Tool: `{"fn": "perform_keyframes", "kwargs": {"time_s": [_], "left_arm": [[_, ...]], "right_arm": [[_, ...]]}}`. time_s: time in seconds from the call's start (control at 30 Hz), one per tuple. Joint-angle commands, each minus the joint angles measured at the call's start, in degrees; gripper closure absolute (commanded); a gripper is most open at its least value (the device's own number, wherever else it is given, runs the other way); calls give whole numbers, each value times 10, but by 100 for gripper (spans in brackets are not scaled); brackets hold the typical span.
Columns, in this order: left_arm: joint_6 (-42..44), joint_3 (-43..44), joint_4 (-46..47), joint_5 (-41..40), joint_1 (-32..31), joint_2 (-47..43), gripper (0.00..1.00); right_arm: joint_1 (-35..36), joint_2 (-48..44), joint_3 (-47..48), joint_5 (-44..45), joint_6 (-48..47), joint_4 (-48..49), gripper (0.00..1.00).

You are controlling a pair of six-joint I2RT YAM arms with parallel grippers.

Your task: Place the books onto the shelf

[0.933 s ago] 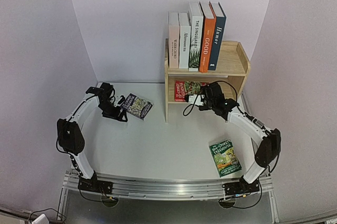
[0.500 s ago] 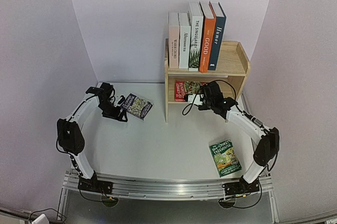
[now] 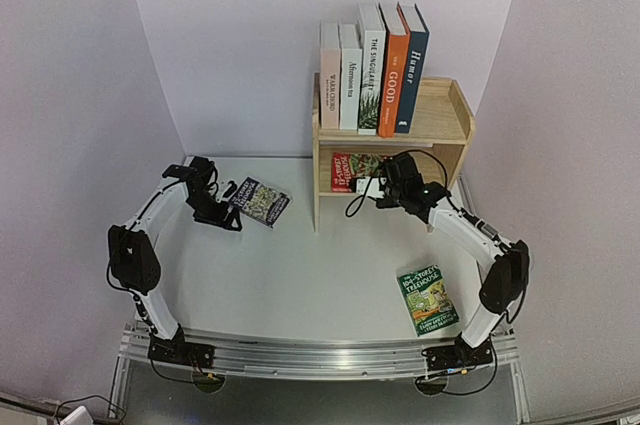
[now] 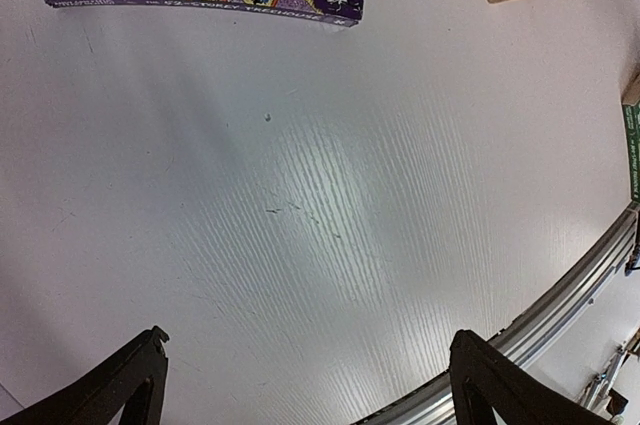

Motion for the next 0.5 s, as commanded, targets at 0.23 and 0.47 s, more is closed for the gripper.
{"fn": "perform_keyframes", "kwargs": {"time_s": [0.23,0.47], "left_arm": [[1,13,12,0,5,-5,2],[4,2,36,-11,5,0,2]], "right_arm": [[-5,6,8,-1,13,58,21],[-3,-26,-26,-3,26,57,20]]}}
